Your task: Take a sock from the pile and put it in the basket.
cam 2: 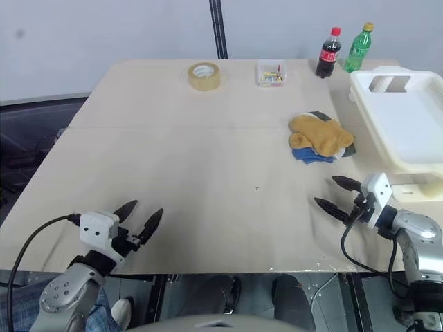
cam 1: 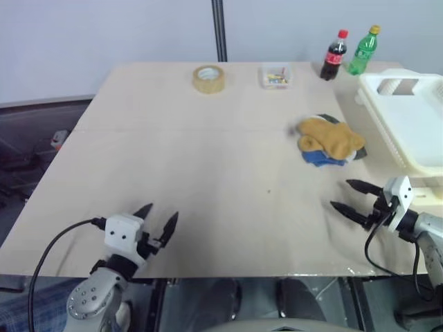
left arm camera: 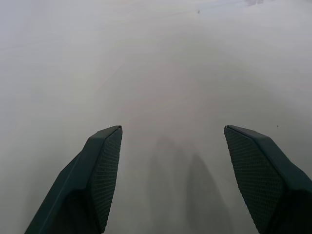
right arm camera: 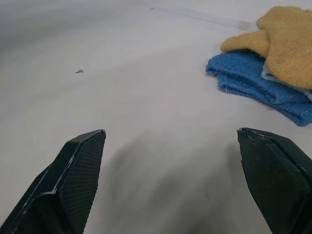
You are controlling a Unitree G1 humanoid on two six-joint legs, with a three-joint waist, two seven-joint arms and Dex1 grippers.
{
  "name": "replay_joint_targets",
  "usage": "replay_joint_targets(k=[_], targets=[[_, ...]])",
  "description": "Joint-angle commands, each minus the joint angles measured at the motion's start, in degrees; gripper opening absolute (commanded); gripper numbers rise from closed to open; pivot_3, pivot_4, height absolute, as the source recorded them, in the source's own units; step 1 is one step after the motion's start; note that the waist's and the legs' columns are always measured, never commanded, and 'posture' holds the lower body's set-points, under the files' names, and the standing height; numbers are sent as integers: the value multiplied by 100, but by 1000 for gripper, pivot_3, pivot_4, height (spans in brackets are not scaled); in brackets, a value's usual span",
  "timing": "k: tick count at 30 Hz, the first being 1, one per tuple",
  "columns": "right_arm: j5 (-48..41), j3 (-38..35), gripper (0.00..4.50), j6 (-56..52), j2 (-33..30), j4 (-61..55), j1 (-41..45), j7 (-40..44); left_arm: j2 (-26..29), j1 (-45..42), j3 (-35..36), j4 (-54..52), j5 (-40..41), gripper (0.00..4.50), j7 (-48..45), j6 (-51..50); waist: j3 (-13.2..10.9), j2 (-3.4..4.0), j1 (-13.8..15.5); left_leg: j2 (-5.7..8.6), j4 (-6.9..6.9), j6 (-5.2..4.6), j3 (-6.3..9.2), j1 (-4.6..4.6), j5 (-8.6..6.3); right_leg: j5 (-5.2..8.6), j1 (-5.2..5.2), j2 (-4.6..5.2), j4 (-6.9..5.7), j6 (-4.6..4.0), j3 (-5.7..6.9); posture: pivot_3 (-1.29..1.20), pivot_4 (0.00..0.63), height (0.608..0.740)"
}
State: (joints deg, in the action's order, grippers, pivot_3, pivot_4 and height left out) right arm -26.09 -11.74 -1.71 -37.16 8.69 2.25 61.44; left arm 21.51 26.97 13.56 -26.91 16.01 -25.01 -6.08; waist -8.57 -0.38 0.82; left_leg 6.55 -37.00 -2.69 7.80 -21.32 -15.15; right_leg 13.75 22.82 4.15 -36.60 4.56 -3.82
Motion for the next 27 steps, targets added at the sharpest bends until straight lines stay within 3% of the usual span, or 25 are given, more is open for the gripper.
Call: replay_joint_targets(k=[1,11,27], targets=[[-143,-299,4471,141,-68,-236,-217,60,120,-87,102,-140,133,3594,-167,45,-1,0,1,0,0,0,0,0,0,0,0,0,0,0,0,0,150,739],[-126,-293,4471,91,-82,-286,-210,55,114,-86,78,-117,227,3594,-276,111,-4,5,3,0,-11,0,6,-46,1,-2,43,-2,-2,-1,7,0,150,739],[-84,-262,4471,58,-62,-345,-159,41,91,-334,-57,3,210,3594,-326,184,-5,4,8,0,-12,0,5,-47,1,-2,43,-2,-3,-1,7,0,150,739]])
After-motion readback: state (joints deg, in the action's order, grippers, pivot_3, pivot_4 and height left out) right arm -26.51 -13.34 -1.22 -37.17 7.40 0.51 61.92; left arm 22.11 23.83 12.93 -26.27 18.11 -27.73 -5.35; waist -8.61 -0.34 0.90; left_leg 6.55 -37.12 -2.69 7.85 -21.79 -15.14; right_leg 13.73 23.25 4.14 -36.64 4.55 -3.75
